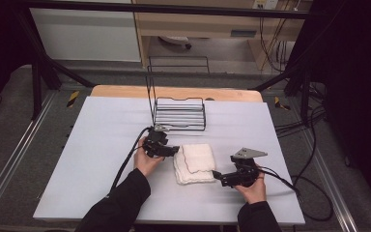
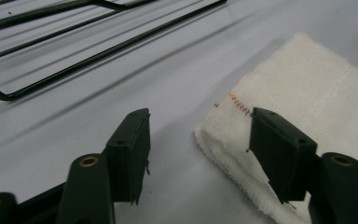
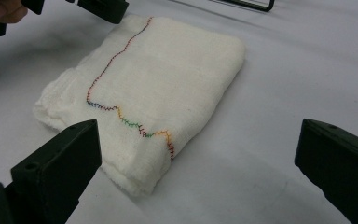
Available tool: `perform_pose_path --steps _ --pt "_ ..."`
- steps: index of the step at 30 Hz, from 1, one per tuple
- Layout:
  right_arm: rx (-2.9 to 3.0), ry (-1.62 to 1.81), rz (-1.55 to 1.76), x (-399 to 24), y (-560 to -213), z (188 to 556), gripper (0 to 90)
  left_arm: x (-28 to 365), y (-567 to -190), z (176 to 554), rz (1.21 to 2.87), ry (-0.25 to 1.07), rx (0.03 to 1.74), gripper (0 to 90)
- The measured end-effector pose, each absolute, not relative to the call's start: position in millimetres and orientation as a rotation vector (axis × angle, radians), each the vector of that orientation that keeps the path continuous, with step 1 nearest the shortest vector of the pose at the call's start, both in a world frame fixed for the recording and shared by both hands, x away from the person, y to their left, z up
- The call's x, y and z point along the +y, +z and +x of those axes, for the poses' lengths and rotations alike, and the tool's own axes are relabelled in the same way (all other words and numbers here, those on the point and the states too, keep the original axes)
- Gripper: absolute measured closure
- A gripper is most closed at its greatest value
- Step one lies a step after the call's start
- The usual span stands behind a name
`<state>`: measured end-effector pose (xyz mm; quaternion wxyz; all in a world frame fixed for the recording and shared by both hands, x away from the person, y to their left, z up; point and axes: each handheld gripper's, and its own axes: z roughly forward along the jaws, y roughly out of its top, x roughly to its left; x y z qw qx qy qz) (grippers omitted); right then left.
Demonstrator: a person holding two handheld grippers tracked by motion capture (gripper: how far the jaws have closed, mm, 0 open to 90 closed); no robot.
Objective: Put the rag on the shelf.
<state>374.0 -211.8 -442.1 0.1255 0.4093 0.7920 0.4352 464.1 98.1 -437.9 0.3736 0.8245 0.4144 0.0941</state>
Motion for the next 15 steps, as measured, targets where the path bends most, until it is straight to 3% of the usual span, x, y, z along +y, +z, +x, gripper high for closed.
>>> perform_pose_path --steps 5,15 --pt "2.309 1.269 1.193 -212 -442 374 1.2 96 -443 467 2.11 0.201 1.08 54.6" --pt "2.306 1.271 1.193 -212 -442 375 1.4 86 -444 466 2.127 0.2 1.081 66.9"
